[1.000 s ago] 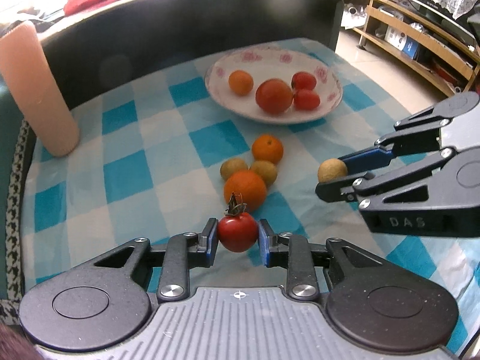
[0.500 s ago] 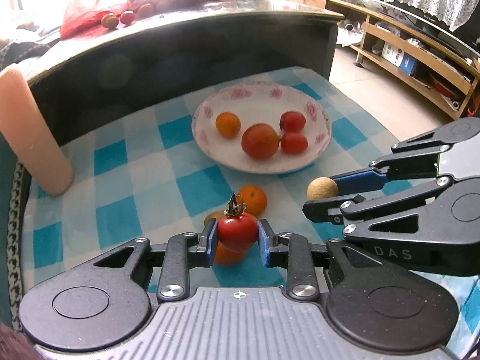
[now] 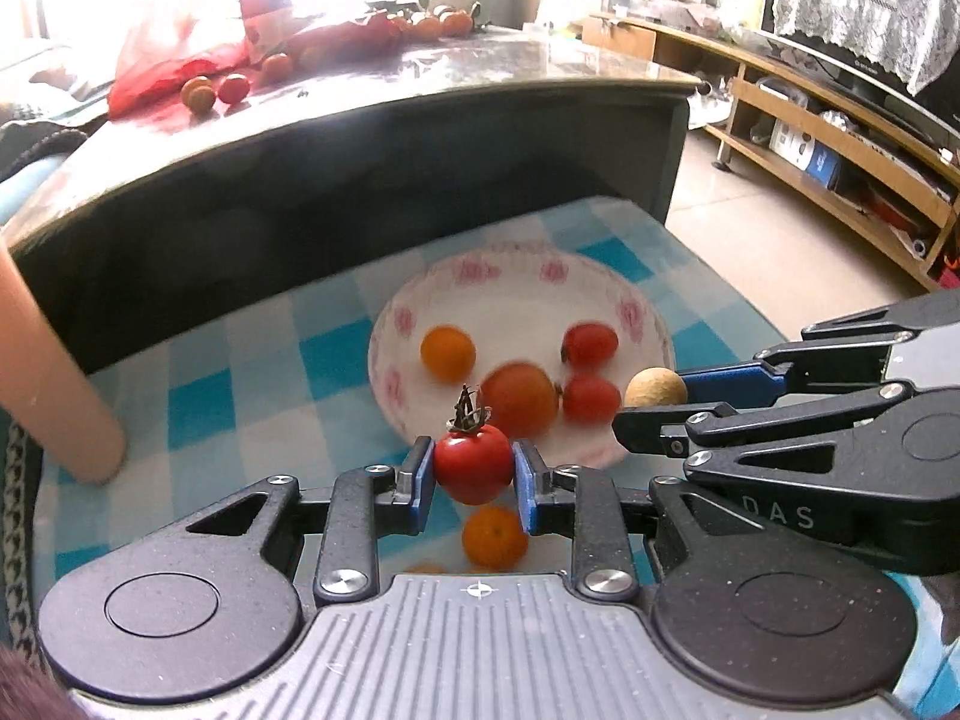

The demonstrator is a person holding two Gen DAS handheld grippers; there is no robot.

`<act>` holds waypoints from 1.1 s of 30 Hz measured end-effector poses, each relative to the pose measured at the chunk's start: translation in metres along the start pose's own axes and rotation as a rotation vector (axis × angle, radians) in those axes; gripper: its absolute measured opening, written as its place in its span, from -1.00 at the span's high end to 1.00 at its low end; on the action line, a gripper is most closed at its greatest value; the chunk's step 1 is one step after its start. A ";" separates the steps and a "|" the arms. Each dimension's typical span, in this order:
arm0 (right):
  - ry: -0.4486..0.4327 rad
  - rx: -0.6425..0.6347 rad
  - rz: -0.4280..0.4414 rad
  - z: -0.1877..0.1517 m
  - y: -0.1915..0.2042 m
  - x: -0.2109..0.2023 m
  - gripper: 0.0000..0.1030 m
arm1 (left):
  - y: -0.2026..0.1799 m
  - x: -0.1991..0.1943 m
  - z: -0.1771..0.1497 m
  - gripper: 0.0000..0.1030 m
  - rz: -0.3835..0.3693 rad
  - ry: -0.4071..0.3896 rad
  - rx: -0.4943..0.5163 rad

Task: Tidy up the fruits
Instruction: 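Open the left tool to drop the cherry tomato while the right tool releases the brown fruit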

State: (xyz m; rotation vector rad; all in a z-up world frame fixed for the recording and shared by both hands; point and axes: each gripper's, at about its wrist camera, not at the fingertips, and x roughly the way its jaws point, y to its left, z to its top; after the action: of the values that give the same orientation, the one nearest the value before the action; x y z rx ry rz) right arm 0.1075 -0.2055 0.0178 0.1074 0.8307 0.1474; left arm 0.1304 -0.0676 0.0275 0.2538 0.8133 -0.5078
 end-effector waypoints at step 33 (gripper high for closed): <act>-0.022 0.006 -0.079 0.023 -0.023 0.054 0.14 | 0.009 0.055 0.025 0.31 0.027 0.001 -0.012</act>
State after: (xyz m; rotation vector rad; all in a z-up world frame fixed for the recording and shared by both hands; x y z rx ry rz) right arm 0.1623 -0.2200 -0.0093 0.0815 0.8127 0.0689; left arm 0.1819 -0.0881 0.0033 0.2534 0.8133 -0.4772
